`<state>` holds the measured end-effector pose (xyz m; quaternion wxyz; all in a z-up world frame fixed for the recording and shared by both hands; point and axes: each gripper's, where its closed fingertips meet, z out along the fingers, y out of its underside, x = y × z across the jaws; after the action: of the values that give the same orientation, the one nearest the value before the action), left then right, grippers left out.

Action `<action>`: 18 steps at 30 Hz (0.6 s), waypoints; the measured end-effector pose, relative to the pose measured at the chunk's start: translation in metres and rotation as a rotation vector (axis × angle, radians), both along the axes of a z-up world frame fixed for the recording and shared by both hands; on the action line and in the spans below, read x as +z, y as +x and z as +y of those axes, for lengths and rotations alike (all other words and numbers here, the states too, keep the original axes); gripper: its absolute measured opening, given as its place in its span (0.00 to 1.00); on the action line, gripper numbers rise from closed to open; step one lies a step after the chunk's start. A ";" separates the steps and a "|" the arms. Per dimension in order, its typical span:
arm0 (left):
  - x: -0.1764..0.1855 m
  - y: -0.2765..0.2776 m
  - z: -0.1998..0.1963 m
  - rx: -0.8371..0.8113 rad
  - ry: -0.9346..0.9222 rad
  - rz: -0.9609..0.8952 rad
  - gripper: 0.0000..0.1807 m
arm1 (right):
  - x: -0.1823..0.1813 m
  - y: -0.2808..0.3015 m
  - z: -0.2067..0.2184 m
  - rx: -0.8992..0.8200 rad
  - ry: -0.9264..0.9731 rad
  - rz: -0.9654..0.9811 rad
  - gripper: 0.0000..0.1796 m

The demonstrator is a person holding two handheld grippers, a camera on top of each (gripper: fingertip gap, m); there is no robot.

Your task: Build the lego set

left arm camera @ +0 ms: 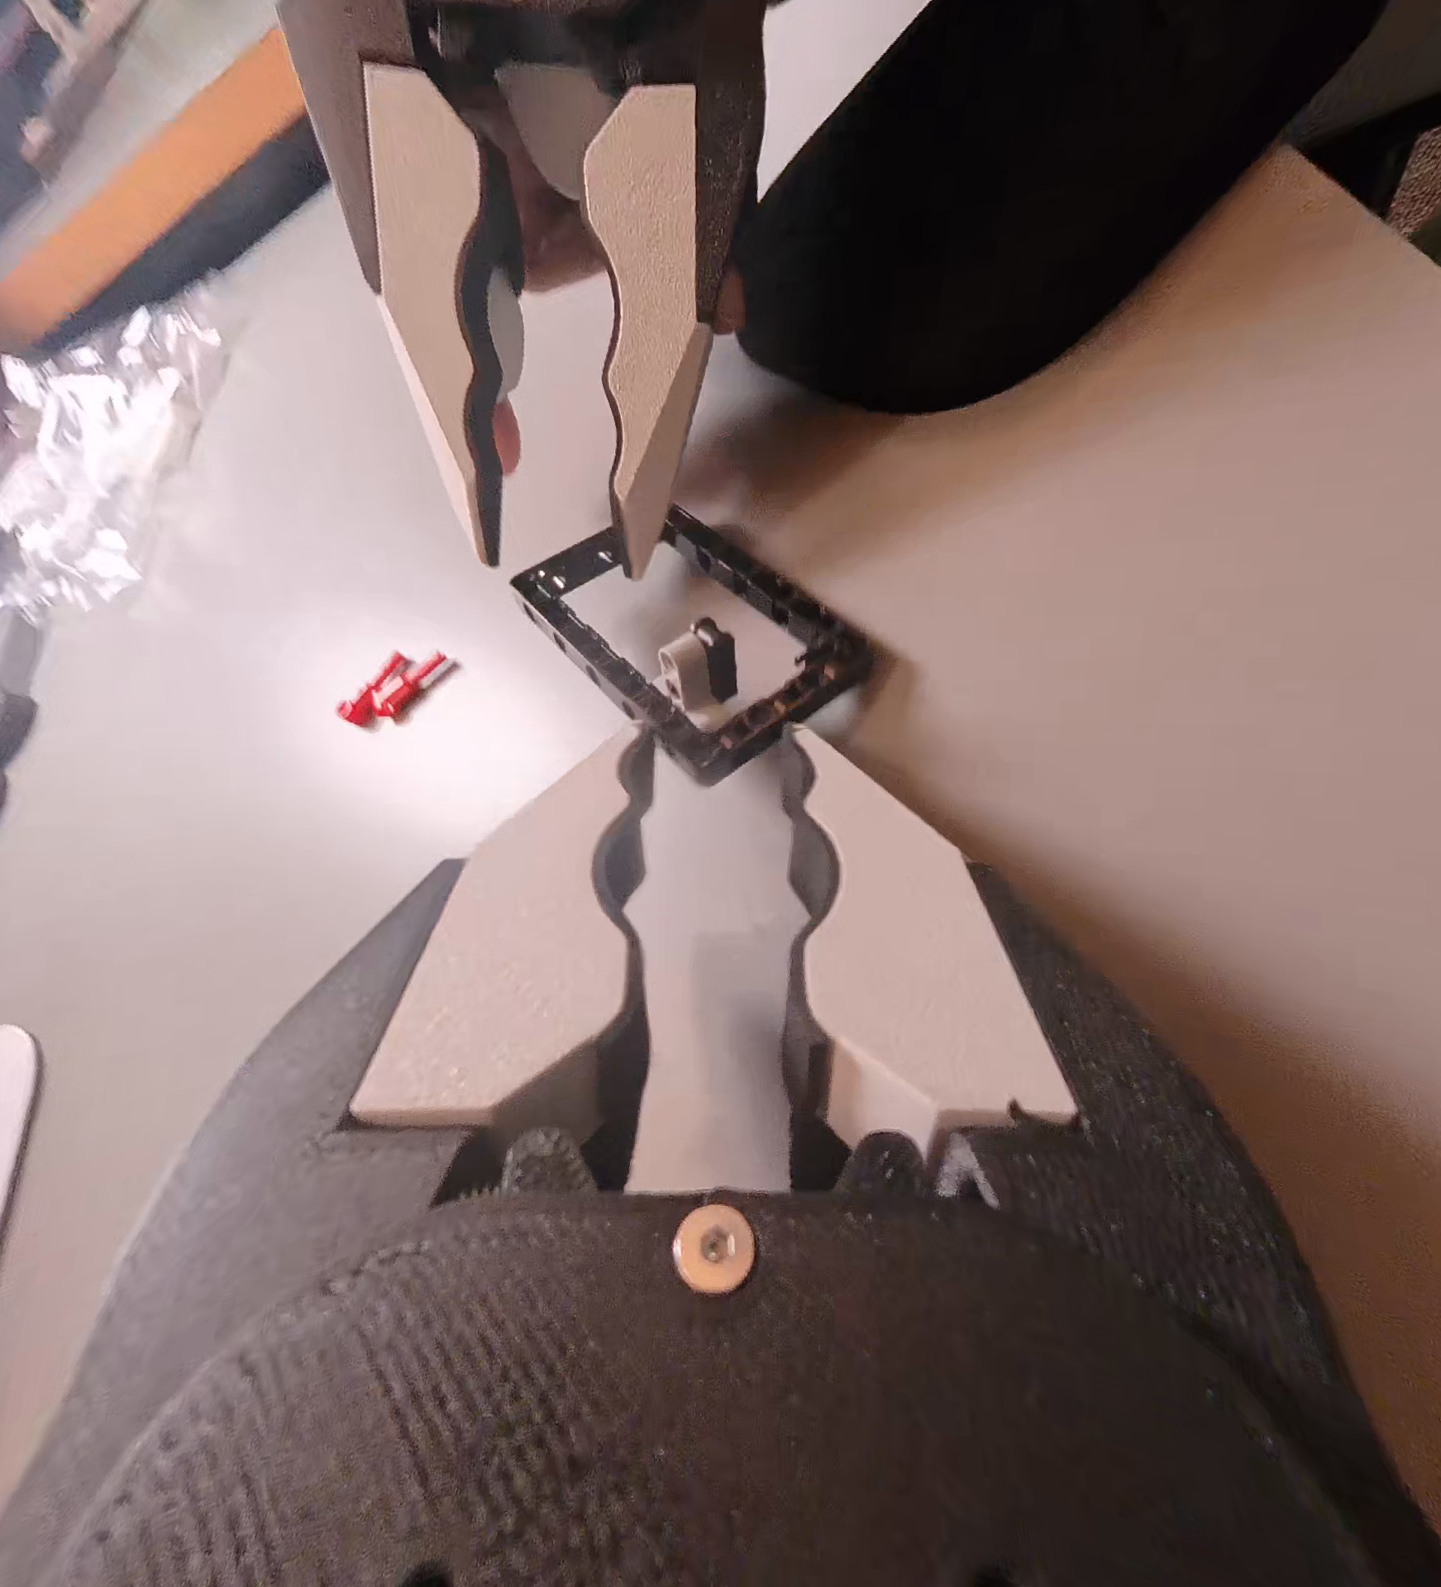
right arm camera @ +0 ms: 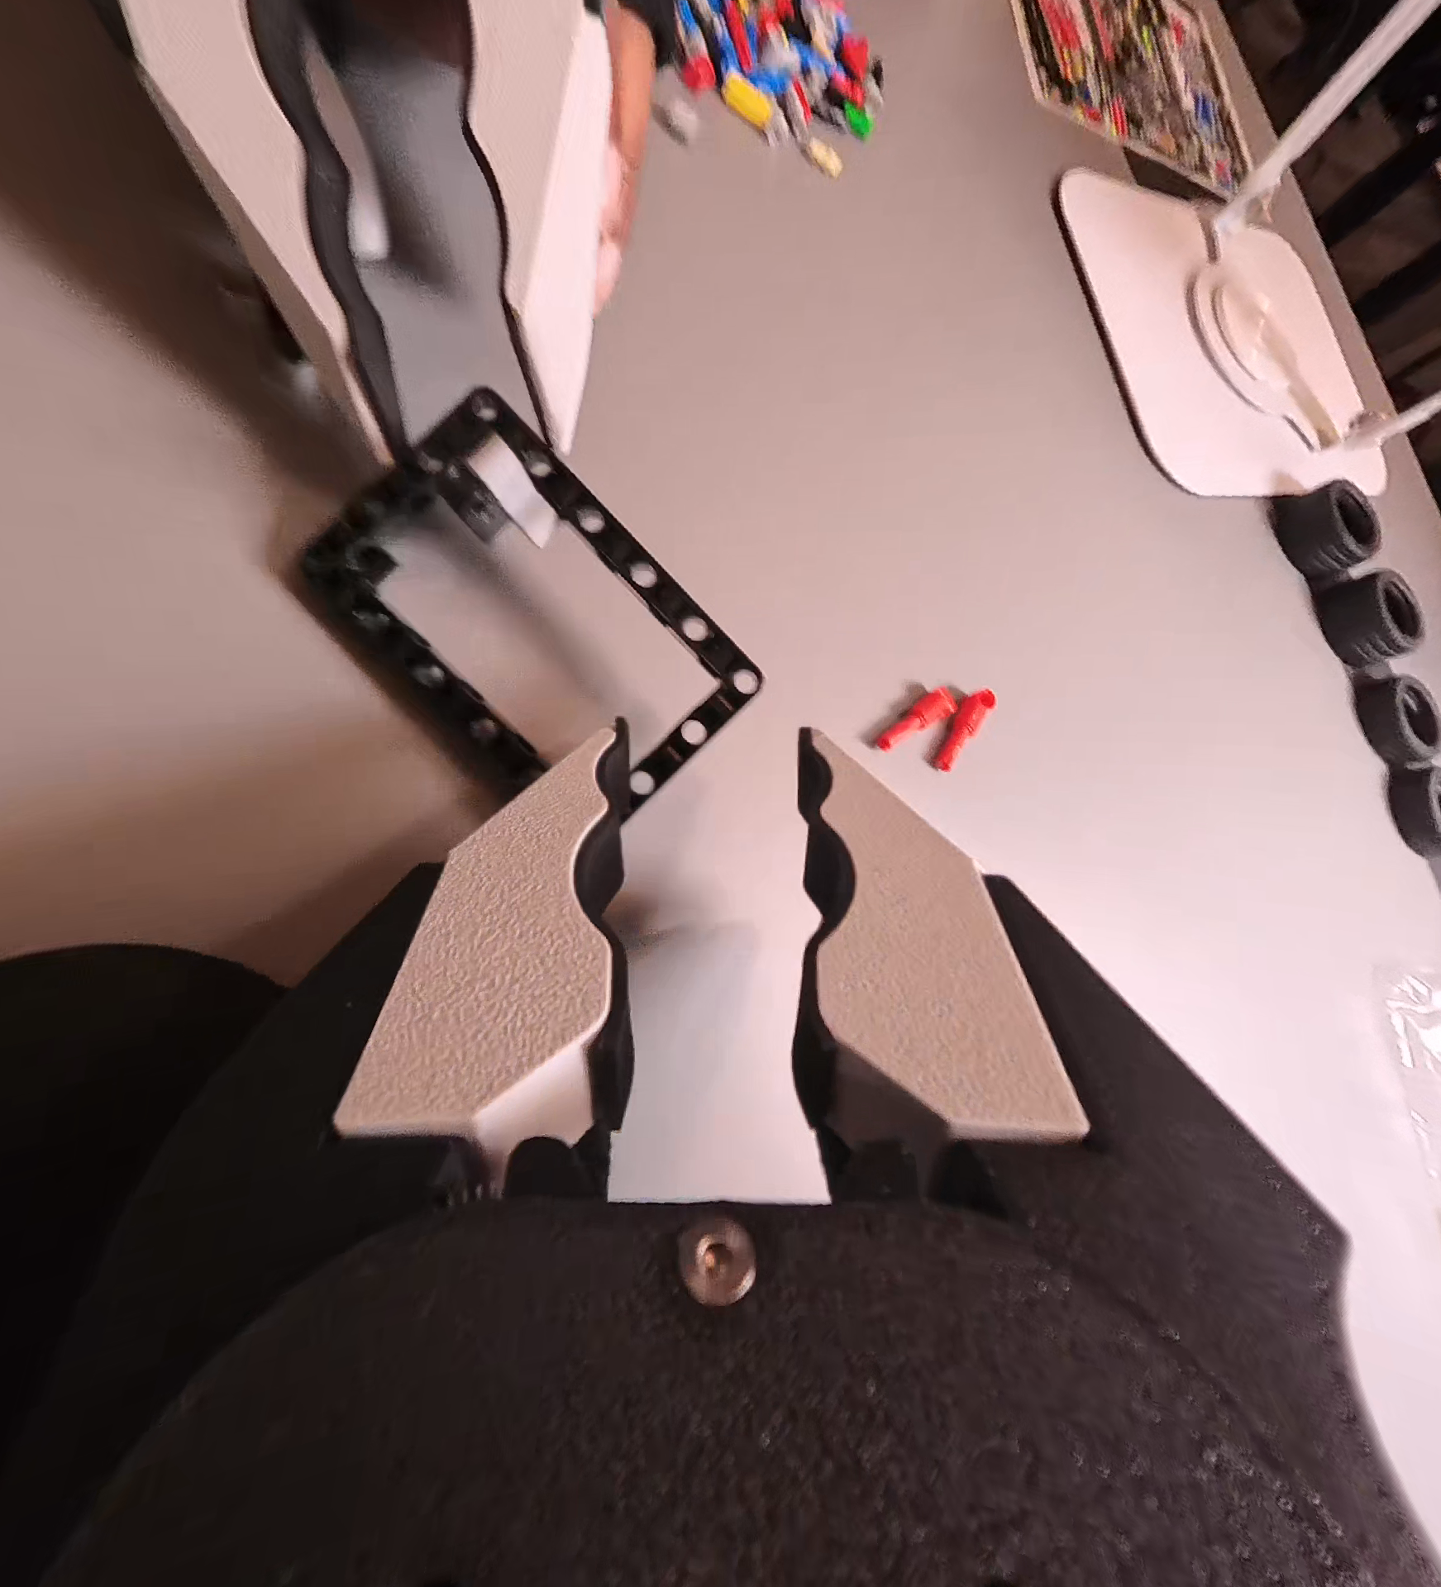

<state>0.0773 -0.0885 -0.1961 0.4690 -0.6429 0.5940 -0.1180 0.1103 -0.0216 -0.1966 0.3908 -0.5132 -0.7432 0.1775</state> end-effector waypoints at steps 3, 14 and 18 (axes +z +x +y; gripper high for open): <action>-0.010 -0.004 0.000 0.028 -0.118 -0.006 0.13 | -0.009 -0.004 0.017 -0.061 0.023 -0.044 0.15; 0.014 -0.037 0.024 0.146 -0.238 -0.187 0.18 | -0.017 -0.069 0.003 0.216 -0.081 -0.084 0.04; 0.015 -0.055 0.031 0.160 -0.257 -0.193 0.26 | -0.013 -0.103 -0.012 0.371 -0.032 -0.105 0.07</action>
<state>0.0220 -0.0575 -0.1806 0.4459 -0.7284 0.4731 -0.2162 0.0071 -0.0332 -0.2095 0.3038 -0.3820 -0.8416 0.2312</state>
